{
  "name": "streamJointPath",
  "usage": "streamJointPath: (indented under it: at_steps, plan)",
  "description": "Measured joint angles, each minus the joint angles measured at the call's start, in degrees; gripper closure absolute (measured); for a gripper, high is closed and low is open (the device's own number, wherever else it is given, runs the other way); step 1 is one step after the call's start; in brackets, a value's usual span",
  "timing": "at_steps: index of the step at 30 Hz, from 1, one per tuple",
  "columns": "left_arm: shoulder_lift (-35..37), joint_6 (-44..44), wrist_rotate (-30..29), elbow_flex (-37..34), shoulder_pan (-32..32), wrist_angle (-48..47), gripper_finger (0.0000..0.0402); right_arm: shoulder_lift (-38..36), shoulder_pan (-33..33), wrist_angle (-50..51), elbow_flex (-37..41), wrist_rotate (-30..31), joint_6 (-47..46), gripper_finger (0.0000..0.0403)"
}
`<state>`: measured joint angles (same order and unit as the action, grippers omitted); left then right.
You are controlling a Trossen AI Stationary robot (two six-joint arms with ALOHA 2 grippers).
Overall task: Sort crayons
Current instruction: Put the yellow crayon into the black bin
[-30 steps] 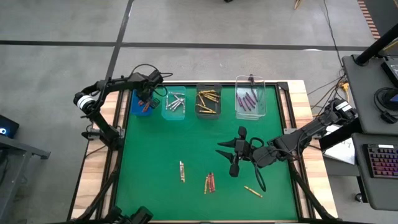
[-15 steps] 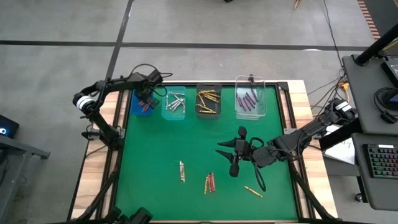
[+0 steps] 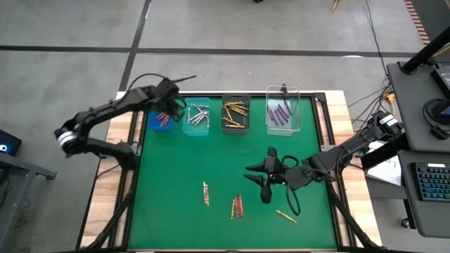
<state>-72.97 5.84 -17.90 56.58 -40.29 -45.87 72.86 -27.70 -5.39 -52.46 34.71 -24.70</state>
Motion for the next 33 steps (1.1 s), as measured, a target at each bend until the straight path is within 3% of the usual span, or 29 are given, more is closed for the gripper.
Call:
streamJointPath:
  at_steps: [9, 21, 27, 33]
  plan:
    - [11.7, 7.1, -0.2, -0.2, 22.5, 7.9, 0.0288, 4.8, 0.0, 12.6, -6.7, -6.9, -9.6, 0.0289]
    - [10.3, 10.3, -18.5, -0.8, 54.2, 21.5, 0.0288, 21.7, -2.3, 49.2, -22.9, -31.5, -26.7, 0.0303]
    - [8.5, 10.4, -22.6, -0.8, 61.2, 25.5, 0.0288, 28.0, -6.6, 58.2, -25.8, -42.9, -31.8, 0.0310]
    - [7.9, 12.0, -22.7, -0.8, 63.3, 26.6, 0.0288, 29.7, -12.1, 60.1, -25.7, -45.2, -36.4, 0.0303]
